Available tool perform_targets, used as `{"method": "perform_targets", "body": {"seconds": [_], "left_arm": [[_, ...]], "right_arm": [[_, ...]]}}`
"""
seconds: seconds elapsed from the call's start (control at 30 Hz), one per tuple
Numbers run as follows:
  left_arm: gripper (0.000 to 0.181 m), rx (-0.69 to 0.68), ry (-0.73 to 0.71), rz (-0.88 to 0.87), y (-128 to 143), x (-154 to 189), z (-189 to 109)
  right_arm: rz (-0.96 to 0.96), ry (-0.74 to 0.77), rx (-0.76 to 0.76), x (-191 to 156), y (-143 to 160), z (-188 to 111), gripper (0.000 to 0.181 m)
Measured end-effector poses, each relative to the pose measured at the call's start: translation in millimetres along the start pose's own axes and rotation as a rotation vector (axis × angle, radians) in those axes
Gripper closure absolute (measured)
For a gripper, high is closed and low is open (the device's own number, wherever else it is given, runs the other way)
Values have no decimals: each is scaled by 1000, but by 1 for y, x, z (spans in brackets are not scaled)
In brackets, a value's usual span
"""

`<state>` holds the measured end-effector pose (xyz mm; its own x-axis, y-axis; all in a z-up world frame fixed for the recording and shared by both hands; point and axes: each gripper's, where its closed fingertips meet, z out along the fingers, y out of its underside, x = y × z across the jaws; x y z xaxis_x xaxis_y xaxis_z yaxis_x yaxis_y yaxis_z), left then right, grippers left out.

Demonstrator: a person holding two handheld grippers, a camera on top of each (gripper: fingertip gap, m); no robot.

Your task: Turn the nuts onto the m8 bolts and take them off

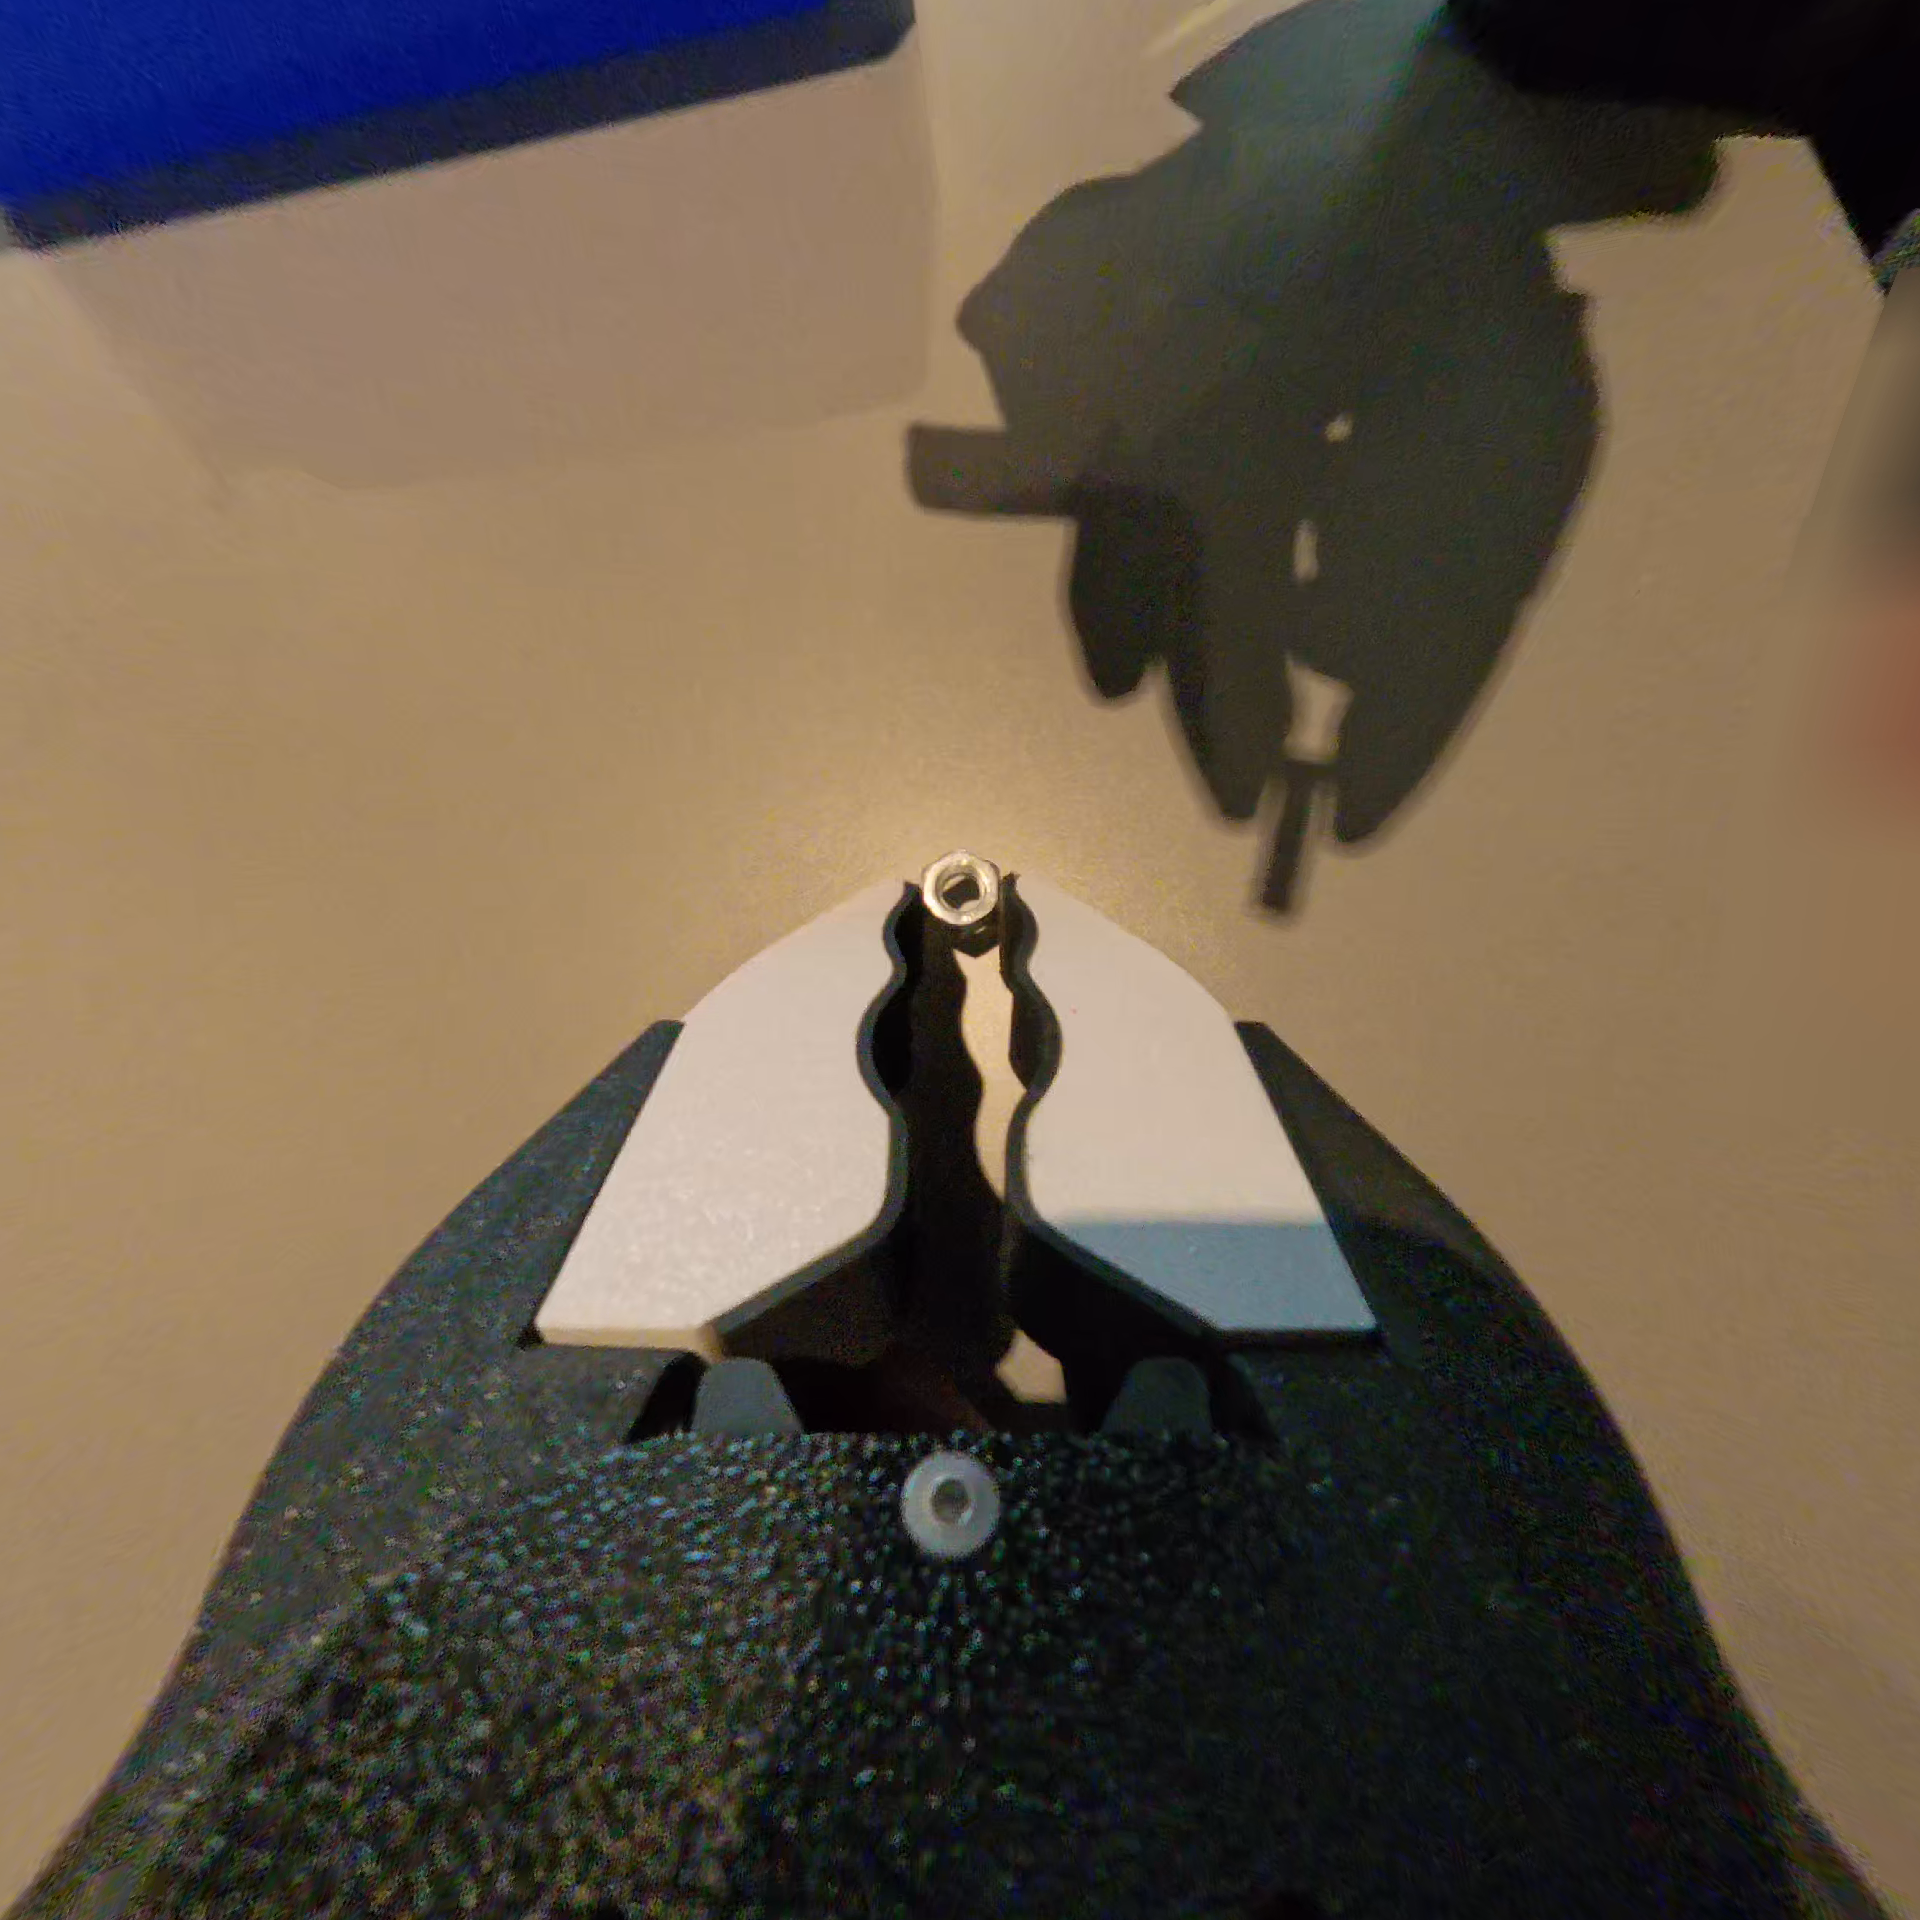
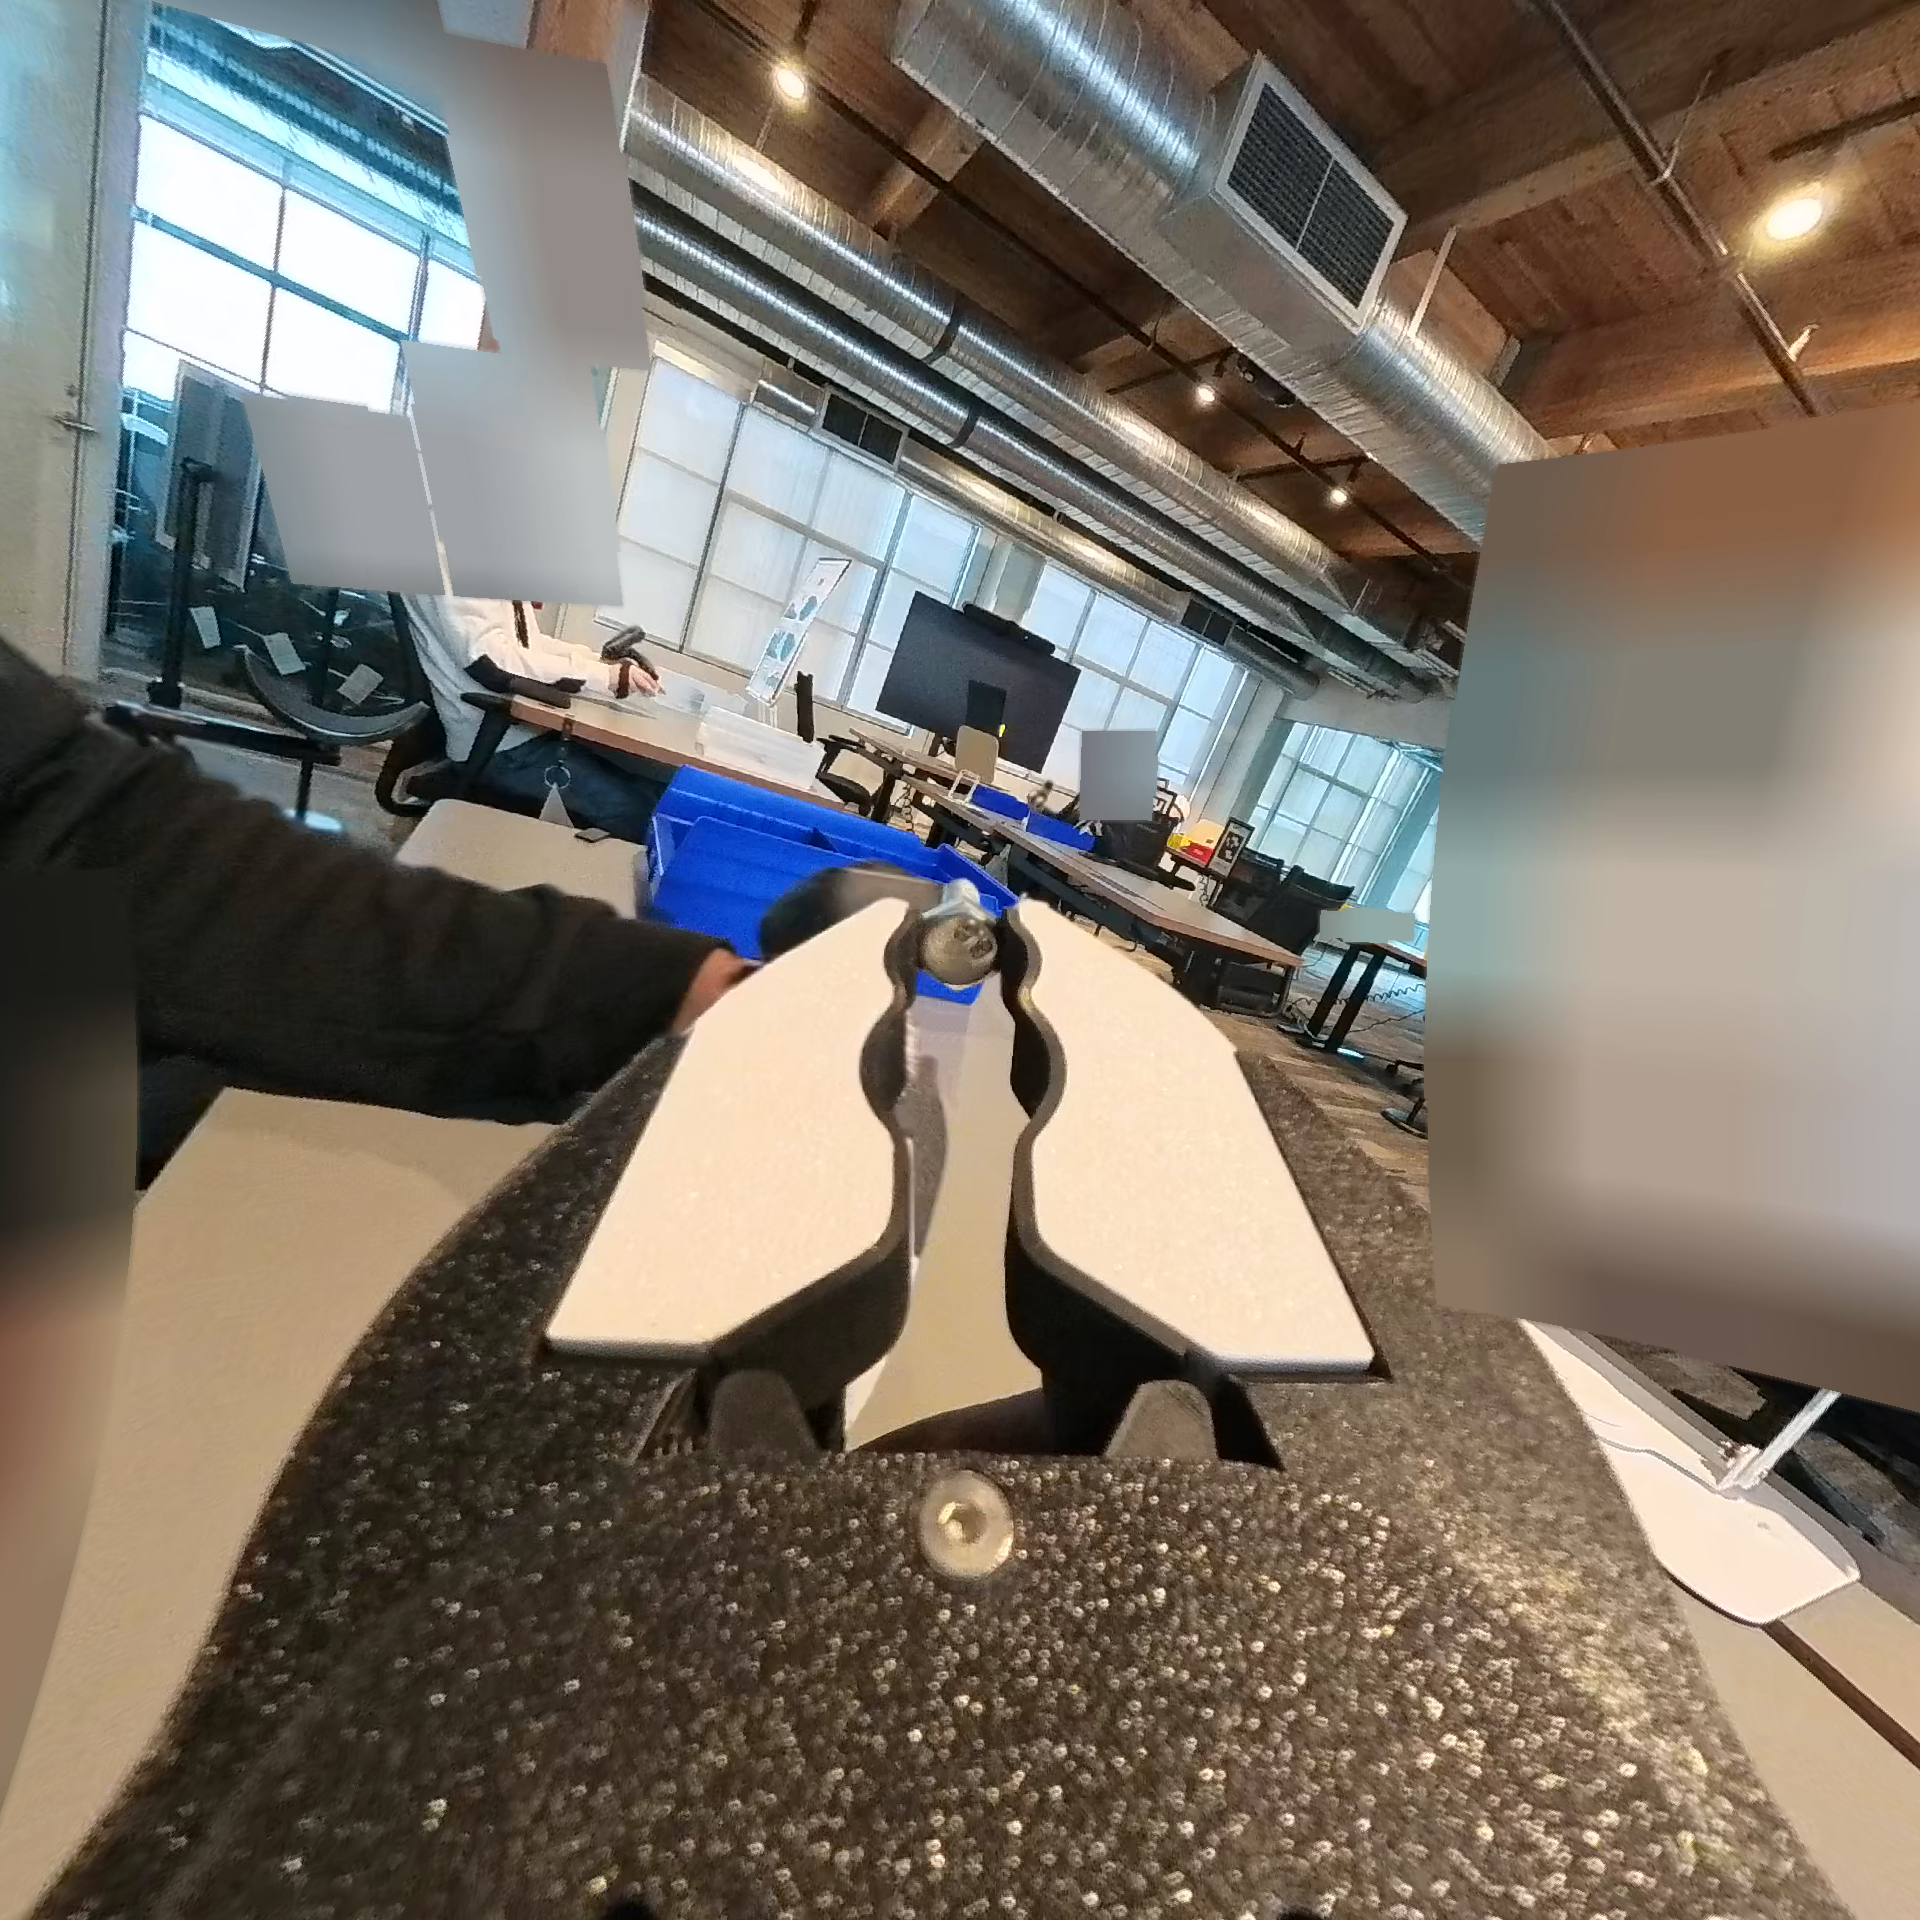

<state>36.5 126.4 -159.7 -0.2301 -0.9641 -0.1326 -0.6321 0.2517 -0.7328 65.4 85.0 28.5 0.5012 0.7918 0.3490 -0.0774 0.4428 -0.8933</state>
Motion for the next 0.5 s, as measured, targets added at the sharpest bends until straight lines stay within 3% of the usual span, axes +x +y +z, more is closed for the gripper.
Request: {"method": "perform_targets", "body": {"seconds": [0.07,0.17,0.33,0.5], "left_arm": [[168,53,-52,-12,-6,2,-6],[168,247,-154,-53,-39,1,-35],[168,759,-292,-104,-108,11,-114],[168,1026,-306,-46,-133,47,-151]], "right_arm": [[7,2,12,0,-2,-1,167],[36,-1,49,0,-8,-1,166],[184,-19,196,-7,-27,-2,166],[445,-27,370,-28,-36,-5,167]]}}
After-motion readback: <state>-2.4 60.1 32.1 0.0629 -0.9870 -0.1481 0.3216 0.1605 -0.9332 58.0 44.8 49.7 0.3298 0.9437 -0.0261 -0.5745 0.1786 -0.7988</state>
